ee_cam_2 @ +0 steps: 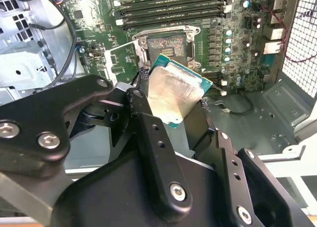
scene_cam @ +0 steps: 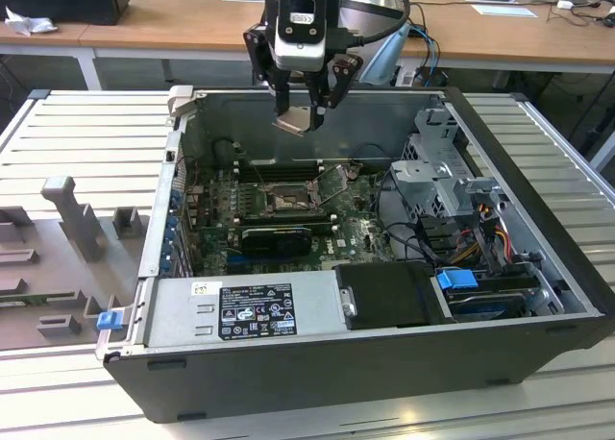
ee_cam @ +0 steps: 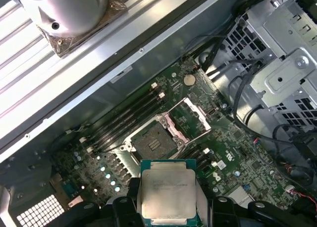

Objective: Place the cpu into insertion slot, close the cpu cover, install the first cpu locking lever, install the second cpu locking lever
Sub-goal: 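Place the cpu into insertion slot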

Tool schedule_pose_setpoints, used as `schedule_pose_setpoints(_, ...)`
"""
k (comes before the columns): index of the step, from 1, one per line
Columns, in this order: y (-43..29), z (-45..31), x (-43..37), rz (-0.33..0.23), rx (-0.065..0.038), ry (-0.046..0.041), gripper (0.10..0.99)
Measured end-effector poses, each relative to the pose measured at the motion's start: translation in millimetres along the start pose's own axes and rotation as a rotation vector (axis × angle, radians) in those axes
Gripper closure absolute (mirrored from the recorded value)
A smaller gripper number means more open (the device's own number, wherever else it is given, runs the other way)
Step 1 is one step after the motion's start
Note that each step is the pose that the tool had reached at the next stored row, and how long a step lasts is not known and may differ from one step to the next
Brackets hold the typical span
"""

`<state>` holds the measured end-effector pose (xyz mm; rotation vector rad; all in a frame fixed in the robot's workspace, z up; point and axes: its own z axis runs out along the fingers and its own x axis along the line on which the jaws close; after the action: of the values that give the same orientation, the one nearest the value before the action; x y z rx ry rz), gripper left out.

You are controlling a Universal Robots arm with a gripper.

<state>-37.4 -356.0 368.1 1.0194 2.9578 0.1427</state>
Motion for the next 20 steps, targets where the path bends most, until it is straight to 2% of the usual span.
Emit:
schedule_pose_setpoints(12,0.0,0.3,0.0,0.082,-0.002,-0.0074,0.557)
schedule_pose_setpoints(20,-0.1,0.7,0.0,0.176,-0.004,-0.0158,0.557)
